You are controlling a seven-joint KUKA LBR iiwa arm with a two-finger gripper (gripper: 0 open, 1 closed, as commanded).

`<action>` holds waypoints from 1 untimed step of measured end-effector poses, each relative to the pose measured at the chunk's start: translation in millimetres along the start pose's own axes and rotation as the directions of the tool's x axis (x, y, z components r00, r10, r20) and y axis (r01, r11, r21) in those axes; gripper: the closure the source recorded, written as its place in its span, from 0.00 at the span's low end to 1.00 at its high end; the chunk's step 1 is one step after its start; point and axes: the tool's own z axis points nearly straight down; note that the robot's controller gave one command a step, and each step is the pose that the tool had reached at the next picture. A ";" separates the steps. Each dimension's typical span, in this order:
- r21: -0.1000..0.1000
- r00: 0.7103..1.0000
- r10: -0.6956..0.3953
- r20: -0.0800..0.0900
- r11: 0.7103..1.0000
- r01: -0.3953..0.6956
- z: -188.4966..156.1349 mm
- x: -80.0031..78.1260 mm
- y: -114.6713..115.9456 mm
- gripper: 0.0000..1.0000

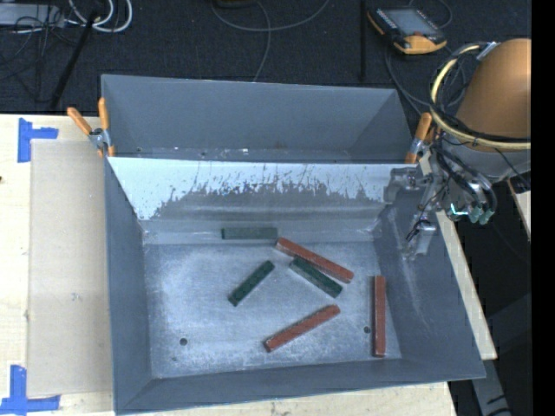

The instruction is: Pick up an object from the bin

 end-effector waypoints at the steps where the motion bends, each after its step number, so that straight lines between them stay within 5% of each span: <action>1: -0.002 0.975 -0.221 -0.001 0.975 0.221 158.4 21.1 26.0 0.00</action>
Offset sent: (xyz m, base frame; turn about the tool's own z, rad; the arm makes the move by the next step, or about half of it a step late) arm -0.0198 0.0254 -0.1537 -0.2246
